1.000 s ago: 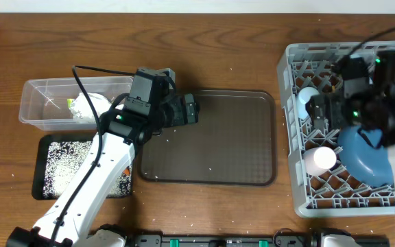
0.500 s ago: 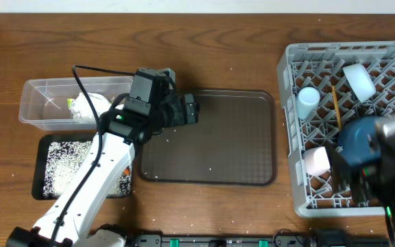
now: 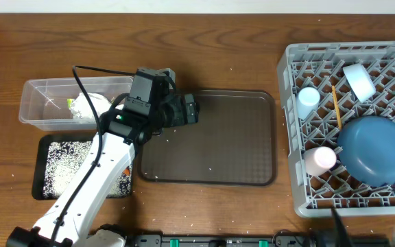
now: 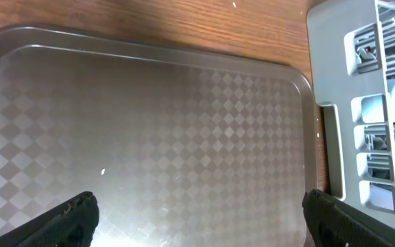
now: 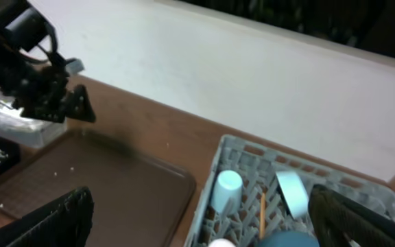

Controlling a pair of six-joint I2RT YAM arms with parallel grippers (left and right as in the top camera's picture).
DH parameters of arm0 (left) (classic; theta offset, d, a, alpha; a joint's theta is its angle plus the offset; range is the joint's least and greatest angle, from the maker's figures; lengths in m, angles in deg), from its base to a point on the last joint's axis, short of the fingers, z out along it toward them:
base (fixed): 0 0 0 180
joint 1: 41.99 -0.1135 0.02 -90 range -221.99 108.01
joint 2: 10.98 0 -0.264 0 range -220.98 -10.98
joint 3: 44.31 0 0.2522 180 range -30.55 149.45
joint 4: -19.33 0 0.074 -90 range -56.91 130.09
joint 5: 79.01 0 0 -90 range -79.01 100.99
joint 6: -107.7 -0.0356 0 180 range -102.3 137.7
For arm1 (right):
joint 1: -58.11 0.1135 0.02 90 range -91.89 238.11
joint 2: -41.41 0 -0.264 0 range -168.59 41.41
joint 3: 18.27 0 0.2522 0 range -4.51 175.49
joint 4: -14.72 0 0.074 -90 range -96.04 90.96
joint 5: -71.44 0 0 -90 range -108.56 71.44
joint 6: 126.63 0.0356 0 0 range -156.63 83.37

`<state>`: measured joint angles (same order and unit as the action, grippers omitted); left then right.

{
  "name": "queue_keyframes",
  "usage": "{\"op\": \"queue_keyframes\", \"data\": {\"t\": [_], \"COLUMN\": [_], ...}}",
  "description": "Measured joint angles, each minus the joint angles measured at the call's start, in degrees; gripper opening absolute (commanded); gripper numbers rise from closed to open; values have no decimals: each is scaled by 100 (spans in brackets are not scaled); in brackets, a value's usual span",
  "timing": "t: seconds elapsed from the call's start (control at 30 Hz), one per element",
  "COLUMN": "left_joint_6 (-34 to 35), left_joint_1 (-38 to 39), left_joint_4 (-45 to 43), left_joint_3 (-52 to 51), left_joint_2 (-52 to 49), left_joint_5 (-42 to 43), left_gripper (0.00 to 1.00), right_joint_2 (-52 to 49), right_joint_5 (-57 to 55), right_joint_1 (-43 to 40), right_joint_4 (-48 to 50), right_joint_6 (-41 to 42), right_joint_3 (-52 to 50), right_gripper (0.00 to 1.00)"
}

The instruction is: Sort waste into correct bins and load items into the dishwasher rack

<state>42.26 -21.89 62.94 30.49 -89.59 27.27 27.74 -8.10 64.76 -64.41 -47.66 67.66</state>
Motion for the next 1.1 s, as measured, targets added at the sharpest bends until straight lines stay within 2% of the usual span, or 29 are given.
{"op": "queue_keyframes", "data": {"t": [0.2,0.4,0.77,0.93,1.1], "left_joint_6": [0,0,0,0,0], "left_joint_1": [0,0,0,0,0], "left_joint_4": [0,0,0,0,0], "left_joint_3": [0,0,0,0,0], "left_joint_2": [0,0,0,0,0], "left_joint_5": [0,0,0,0,0], "left_gripper": [98,98,98,98,98], "right_joint_2": [1040,1305,1298,1298,1300], "right_joint_5": [199,264,-514,-896,-1211], "right_joint_1": [0,-9,-9,-9,-9], "right_joint_4": [798,1912,4736,5989,6811], "right_joint_6": [22,372,2503,3134,3560], "right_joint_3": [-1178,-2498,-4752,-5582,-6177], "right_gripper": [99,99,99,99,99]}}
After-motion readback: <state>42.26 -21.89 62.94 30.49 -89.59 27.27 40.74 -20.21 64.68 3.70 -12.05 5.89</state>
